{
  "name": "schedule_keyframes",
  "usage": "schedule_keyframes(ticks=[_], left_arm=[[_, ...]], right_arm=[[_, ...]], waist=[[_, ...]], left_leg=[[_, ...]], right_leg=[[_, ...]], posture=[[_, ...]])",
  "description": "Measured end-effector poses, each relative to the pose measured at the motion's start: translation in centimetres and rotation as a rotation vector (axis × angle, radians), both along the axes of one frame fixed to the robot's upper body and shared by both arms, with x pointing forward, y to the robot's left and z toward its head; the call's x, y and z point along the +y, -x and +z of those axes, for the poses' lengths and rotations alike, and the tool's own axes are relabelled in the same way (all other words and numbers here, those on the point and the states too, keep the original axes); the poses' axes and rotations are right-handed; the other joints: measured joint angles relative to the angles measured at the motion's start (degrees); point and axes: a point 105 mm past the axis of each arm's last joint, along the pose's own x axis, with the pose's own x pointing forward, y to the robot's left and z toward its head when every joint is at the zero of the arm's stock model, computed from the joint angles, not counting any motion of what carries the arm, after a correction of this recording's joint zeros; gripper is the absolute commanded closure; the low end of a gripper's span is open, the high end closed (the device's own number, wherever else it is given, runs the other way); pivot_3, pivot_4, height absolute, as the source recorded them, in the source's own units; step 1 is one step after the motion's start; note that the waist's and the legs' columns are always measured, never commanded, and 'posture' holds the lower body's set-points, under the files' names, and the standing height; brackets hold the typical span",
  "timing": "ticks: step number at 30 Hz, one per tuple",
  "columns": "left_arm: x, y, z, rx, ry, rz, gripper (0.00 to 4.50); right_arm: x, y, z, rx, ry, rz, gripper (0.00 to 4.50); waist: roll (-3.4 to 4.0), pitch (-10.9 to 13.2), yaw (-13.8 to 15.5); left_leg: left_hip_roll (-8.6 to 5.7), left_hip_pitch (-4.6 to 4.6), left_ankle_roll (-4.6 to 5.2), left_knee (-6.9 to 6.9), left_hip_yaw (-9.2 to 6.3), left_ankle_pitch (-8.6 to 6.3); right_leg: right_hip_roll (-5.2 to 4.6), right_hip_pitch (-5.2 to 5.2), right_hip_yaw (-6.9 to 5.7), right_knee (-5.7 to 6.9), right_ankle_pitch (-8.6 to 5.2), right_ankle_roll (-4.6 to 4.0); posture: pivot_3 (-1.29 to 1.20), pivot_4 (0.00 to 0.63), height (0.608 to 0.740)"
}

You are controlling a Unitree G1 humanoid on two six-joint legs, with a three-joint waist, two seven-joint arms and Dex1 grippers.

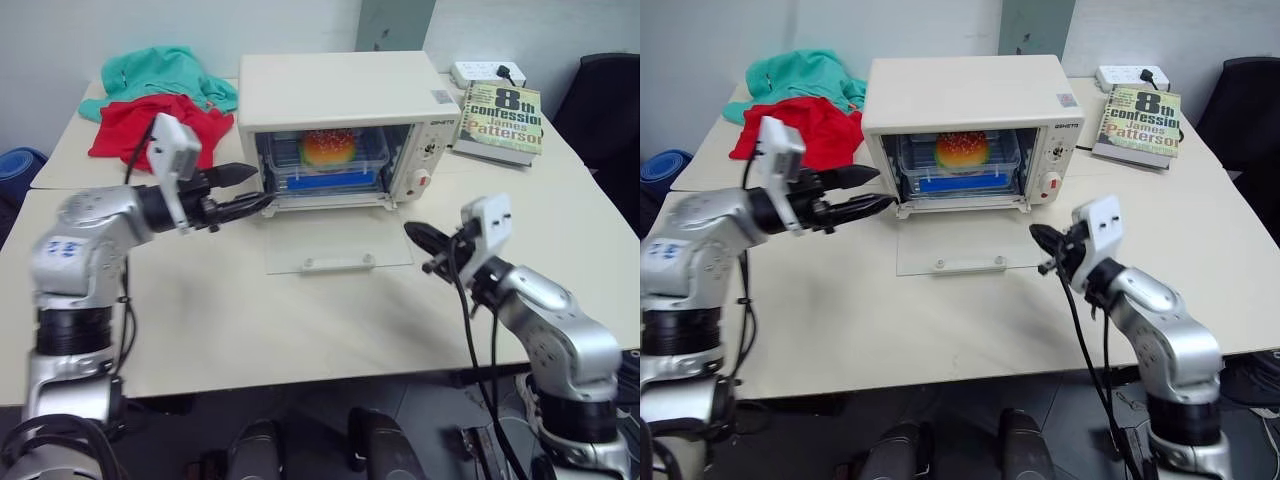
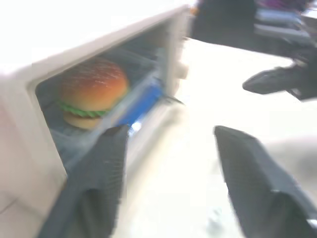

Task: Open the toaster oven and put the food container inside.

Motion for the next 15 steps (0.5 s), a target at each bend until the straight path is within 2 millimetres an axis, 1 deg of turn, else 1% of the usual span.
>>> schedule_keyframes(ticks=[1, 2, 3, 5, 7, 10, 12, 13, 15], left_arm=[[0.5, 1.0, -0.1, 0.011, -0.040, -0.022, 0.43], [1.2, 1.5, 0.0, 0.021, -0.060, -0.020, 0.14], [2.0, 1.8, 0.2, 0.028, -0.076, -0.009, 0.03], [2.3, 2.1, 0.7, 0.013, -0.083, -0.005, 0.03], [2.2, 2.2, 0.8, 0.004, -0.087, -0.010, 0.03], [2.1, 2.1, 1.0, -0.004, -0.085, -0.012, 0.03], [2.0, 2.1, 1.4, -0.017, -0.079, -0.016, 0.03], [1.9, 2.1, 1.8, -0.027, -0.078, -0.014, 0.03], [1.6, 2.1, 2.1, -0.042, -0.082, -0.016, 0.03]], right_arm=[[-0.1, 1.4, -0.7, 0.032, 0.008, 0.008, 4.50], [-0.3, 2.2, -1.5, 0.069, 0.007, 0.001, 4.50], [-0.8, 2.9, -2.6, 0.124, -0.001, -0.023, 4.50], [-1.1, 3.2, -3.7, 0.170, -0.017, -0.059, 4.50], [-1.0, 3.3, -4.4, 0.189, -0.019, -0.071, 4.50], [-0.5, 2.8, -5.9, 0.220, -0.024, -0.086, 4.50], [-0.7, 2.1, -7.2, 0.245, -0.031, -0.117, 4.50], [-0.8, 1.5, -7.8, 0.252, -0.028, -0.133, 4.50], [-1.0, 0.3, -8.2, 0.243, -0.024, -0.159, 4.50]], waist=[[0.00, 0.00, 0.14], [-0.01, -0.01, 0.24], [-0.01, -0.01, 0.30], [-0.01, -0.01, 0.35], [-0.01, -0.01, 0.40], [-0.01, -0.01, 0.25], [-0.01, -0.01, 0.22], [-0.01, -0.01, 0.19], [-0.01, -0.01, 0.02]], left_leg=[[0.00, 0.04, 0.04, -0.02, -0.06, -0.02], [0.00, 0.09, 0.04, -0.01, -0.09, -0.02], [0.00, 0.09, 0.08, 0.00, -0.10, 0.01], [0.00, 0.10, 0.12, 0.04, -0.08, 0.05], [0.00, 0.10, 0.13, 0.04, -0.09, 0.06], [0.00, 0.07, 0.10, 0.01, -0.10, 0.04], [0.00, 0.05, 0.10, 0.01, -0.06, 0.02], [0.00, 0.04, 0.10, 0.02, -0.05, 0.02], [-0.01, 0.04, 0.11, 0.02, 0.00, 0.02]], right_leg=[[0.00, 0.05, -0.02, -0.19, -0.01, -0.01], [0.00, 0.08, -0.03, -0.19, -0.01, -0.02], [0.00, 0.08, -0.03, -0.17, 0.00, -0.04], [-0.01, 0.10, -0.03, -0.19, 0.09, -0.11], [0.00, 0.10, -0.03, -0.18, 0.09, -0.12], [0.03, 0.05, -0.03, -0.17, 0.08, -0.14], [0.03, 0.04, -0.02, -0.18, 0.08, -0.13], [0.04, 0.04, -0.02, -0.20, 0.08, -0.13], [0.03, 0.03, 0.00, -0.22, 0.09, -0.11]], posture=[[0.00, 0.150, 0.740], [0.00, 0.150, 0.740], [0.00, 0.150, 0.740], [0.00, 0.150, 0.740], [0.00, 0.150, 0.740], [0.00, 0.150, 0.740], [0.00, 0.150, 0.740], [0.00, 0.150, 0.740], [0.00, 0.150, 0.740]])
